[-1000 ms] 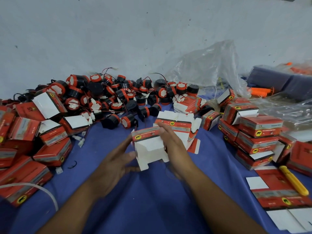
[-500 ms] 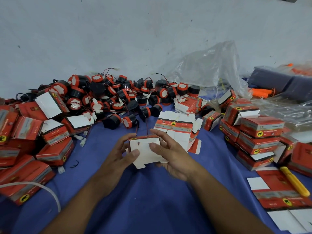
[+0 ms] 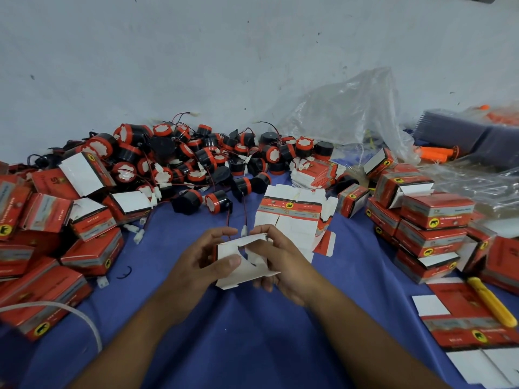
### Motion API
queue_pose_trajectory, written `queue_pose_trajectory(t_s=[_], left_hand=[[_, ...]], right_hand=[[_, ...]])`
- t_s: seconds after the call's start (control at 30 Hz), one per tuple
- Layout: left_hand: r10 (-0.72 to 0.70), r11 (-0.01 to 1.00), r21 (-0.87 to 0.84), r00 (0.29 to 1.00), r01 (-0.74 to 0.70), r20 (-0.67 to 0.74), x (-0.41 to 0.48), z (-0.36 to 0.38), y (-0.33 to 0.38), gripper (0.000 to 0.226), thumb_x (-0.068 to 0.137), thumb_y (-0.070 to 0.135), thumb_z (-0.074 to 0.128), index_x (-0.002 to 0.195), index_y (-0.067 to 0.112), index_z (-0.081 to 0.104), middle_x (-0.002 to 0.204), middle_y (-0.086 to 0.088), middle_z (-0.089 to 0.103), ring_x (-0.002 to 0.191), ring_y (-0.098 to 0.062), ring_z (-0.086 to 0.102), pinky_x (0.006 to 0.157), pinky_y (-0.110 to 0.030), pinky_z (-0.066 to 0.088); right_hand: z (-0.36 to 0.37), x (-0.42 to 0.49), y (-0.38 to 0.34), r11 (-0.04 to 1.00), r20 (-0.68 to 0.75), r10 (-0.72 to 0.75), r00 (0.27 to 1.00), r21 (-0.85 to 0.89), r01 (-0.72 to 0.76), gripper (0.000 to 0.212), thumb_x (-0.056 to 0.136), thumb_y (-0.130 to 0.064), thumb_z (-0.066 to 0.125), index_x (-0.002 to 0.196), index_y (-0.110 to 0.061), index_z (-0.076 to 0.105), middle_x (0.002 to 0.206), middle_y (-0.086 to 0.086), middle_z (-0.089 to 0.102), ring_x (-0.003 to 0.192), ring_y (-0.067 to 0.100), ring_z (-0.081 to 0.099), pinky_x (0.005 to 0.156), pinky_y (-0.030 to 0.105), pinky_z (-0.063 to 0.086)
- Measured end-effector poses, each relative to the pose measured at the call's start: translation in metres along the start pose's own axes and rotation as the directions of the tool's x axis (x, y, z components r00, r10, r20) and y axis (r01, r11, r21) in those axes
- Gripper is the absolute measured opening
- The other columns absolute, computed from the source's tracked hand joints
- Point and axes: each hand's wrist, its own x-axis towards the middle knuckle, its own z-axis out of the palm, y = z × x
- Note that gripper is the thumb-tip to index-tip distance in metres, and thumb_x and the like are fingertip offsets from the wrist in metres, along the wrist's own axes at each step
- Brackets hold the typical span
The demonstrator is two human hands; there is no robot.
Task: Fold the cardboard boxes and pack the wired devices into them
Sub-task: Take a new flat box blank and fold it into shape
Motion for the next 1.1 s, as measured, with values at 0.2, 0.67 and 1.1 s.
queue_pose_trajectory(t_s=[0.2,0.67,1.1], left_hand=[[0.053,0.998,0.043,0.996,-0.05,-0.068,0.002,0.0,0.001,0.033,0.076,0.015,0.063,0.108,0.018,0.071,0.092,-0.006,0.068,0.081,-0.013,0.061,0.07,-0.022,0.049],[0.231,0.967,0.122,0.971,-0.223,-0.058,-0.002,0.02,0.022,0.032,0.09,0.049,0.061,0.121,0.044,0.062,0.121,0.006,0.067,0.11,-0.016,0.066,0.08,-0.023,0.055],[0.134,0.95,0.311,0.923,-0.016,-0.361,0.007,0.017,0.028,0.027,0.099,0.029,0.057,0.121,0.042,0.048,0.116,0.022,0.061,0.092,0.012,0.063,0.066,-0.008,0.05]], right_hand=[[0.007,-0.002,0.005,0.962,-0.066,-0.073,0.995,-0.267,0.052,0.06,0.083,-0.068,0.059,0.108,-0.014,0.057,0.082,-0.003,0.059,0.067,0.01,0.052,0.062,0.028,0.045],[0.013,0.004,0.002,0.966,-0.231,-0.237,0.943,0.044,0.254,0.036,0.08,-0.05,0.069,0.104,-0.023,0.074,0.102,0.004,0.075,0.094,0.016,0.07,0.084,0.038,0.055],[0.026,0.001,0.004,0.969,-0.202,-0.225,0.953,0.057,0.241,0.021,0.088,-0.032,0.067,0.104,-0.019,0.07,0.101,0.01,0.074,0.096,0.021,0.069,0.09,0.045,0.056]])
